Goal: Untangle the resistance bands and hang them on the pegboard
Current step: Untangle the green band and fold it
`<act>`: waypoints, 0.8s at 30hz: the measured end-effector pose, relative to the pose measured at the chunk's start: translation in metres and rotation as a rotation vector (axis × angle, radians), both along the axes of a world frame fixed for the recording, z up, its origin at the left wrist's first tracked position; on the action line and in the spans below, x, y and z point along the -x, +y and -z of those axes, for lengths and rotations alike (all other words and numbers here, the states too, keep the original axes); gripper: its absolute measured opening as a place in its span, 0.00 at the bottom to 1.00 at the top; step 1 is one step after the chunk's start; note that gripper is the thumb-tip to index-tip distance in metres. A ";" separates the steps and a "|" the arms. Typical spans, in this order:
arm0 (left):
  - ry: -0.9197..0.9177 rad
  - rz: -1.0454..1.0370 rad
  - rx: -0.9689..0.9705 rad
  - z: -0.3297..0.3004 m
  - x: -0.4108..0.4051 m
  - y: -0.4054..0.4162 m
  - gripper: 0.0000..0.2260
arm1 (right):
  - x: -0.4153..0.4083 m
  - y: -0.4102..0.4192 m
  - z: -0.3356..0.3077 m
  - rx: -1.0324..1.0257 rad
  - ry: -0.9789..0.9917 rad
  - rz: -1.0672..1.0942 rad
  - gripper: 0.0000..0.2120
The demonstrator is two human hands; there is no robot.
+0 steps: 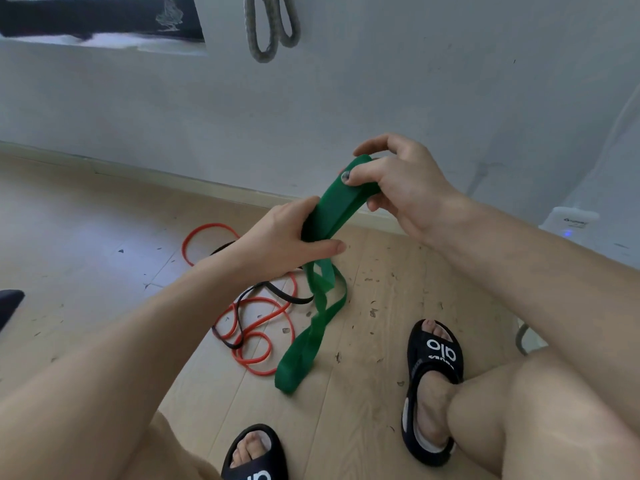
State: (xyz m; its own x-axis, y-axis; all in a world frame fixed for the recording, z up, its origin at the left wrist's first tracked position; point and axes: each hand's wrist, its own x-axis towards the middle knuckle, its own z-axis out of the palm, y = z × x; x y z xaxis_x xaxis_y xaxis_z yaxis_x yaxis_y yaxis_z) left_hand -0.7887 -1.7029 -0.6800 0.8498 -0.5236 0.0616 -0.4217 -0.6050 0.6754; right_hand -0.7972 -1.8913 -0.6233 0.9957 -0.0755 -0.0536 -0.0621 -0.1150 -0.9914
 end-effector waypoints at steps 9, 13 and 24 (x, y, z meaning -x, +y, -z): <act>-0.029 0.026 0.032 0.011 -0.008 -0.002 0.12 | -0.009 -0.017 0.003 -0.128 0.148 0.007 0.14; -0.012 0.095 -0.053 0.016 -0.010 -0.014 0.13 | -0.005 -0.033 0.006 0.080 0.208 -0.104 0.14; -0.038 0.206 -0.167 0.009 -0.002 -0.044 0.12 | 0.026 -0.053 0.009 0.827 -0.167 -0.093 0.22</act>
State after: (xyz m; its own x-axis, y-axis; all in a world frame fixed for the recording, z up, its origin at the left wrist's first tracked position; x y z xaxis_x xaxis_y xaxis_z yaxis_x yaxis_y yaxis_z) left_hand -0.7866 -1.7468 -0.6894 0.7227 -0.6911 -0.0103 -0.5711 -0.6054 0.5544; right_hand -0.8233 -1.9447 -0.6322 0.9897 0.0570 0.1315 0.1235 -0.8041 -0.5815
